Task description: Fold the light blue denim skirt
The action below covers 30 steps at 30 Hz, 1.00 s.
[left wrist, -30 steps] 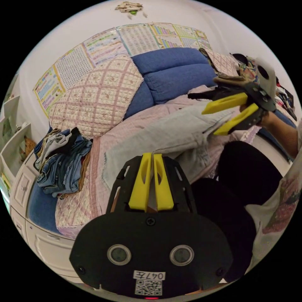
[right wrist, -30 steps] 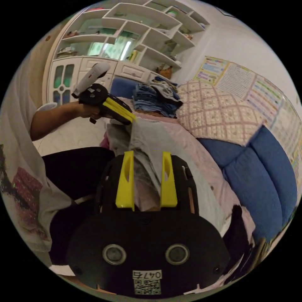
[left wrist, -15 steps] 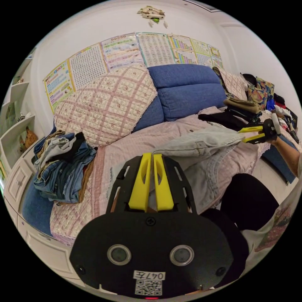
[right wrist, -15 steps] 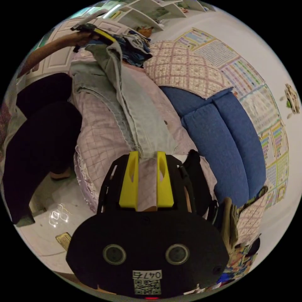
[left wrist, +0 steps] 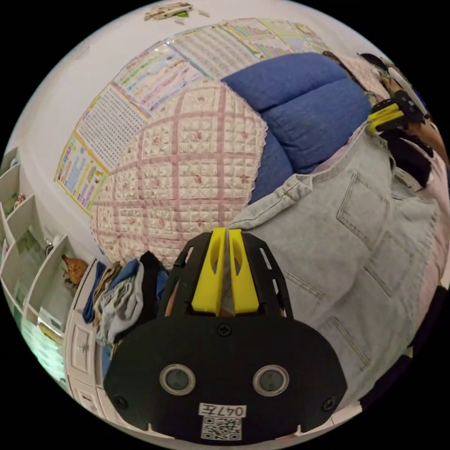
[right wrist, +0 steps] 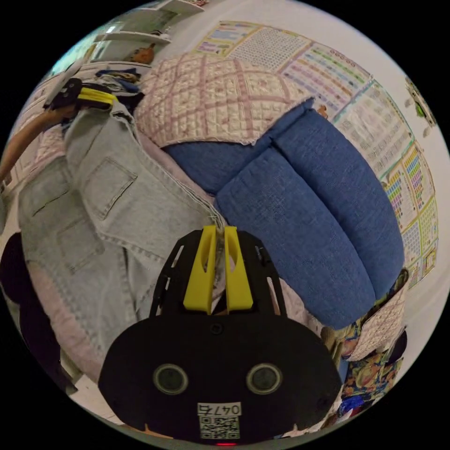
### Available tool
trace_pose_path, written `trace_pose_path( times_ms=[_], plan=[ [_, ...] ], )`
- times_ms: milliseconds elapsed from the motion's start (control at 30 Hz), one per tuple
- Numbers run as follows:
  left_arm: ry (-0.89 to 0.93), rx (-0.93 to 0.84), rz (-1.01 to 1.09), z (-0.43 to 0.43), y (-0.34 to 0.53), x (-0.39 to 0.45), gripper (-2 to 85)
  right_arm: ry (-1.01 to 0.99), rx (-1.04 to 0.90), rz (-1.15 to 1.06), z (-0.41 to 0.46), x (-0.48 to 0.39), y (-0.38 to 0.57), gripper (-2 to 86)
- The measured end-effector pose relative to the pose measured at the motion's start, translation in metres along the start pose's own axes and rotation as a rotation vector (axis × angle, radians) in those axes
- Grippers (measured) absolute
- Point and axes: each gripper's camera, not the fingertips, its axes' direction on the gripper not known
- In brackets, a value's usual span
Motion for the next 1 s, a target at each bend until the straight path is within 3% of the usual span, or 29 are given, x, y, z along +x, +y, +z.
trace_pose_path(
  times_ms=[167, 300, 400, 533, 667, 833, 1000],
  plan=[
    [0.068, -0.133, -0.032, 0.106, -0.072, -0.045, 0.0, -0.047, -0.152, 0.145, 0.159, 0.013, 0.01, 0.7],
    [0.081, -0.168, -0.082, 0.131, -0.093, -0.063, 3.2, -0.043, -0.269, 0.247, 0.237, 0.009, 0.048, 1.3],
    [0.142, -0.122, -0.2, 0.107, -0.087, -0.106, 11.1, -0.027, -0.375, 0.364, 0.275, 0.009, 0.092, 4.9],
    [0.275, 0.043, -0.485, -0.005, -0.023, -0.217, 13.7, -0.069, -0.194, 0.447, 0.205, 0.014, 0.166, 9.9],
    [0.285, 0.046, -0.515, -0.156, 0.09, -0.28, 12.9, -0.245, -0.021, 0.458, 0.086, -0.031, 0.281, 7.9],
    [0.207, 0.02, -0.75, -0.299, 0.247, -0.309, 10.7, -0.326, 0.141, 0.749, 0.005, -0.123, 0.448, 8.5],
    [0.433, -0.026, -0.924, -0.365, 0.351, -0.308, 10.8, -0.466, 0.126, 0.963, -0.01, -0.198, 0.53, 8.9]
  ],
)
